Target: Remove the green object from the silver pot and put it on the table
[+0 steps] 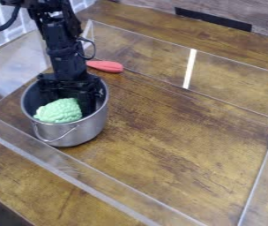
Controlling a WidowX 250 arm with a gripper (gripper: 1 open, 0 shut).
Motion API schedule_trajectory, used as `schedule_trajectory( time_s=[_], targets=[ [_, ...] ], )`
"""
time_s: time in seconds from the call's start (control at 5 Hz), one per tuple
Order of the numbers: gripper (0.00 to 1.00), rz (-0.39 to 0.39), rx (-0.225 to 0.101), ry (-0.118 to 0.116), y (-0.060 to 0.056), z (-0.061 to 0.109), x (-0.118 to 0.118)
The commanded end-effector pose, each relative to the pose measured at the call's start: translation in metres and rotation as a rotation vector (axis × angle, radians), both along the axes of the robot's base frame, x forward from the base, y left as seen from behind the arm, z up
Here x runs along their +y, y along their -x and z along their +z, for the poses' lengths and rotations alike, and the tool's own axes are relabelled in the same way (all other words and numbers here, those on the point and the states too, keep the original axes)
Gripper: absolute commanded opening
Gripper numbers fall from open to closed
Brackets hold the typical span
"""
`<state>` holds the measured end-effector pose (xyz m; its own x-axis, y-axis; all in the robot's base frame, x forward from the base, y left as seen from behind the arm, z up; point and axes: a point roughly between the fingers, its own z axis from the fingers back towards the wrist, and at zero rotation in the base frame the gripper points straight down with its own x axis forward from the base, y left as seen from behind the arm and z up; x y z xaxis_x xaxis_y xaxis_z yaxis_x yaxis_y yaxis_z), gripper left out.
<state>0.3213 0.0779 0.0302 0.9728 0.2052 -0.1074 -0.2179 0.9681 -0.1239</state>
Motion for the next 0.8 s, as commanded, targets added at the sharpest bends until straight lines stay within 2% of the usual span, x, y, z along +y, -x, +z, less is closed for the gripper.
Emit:
schedule_trajectory(
  time_s=[0.0, 0.4, 0.6],
  targets=[
    [0.00, -0.018, -0.091, -0.016, -0.007, 0.035, 0.013],
    [0.00, -0.034, -0.119, 0.004, -0.010, 0.046, 0.015],
    [0.00, 0.034, -0.128, 0.005, -0.005, 0.056, 0.014]
  ],
)
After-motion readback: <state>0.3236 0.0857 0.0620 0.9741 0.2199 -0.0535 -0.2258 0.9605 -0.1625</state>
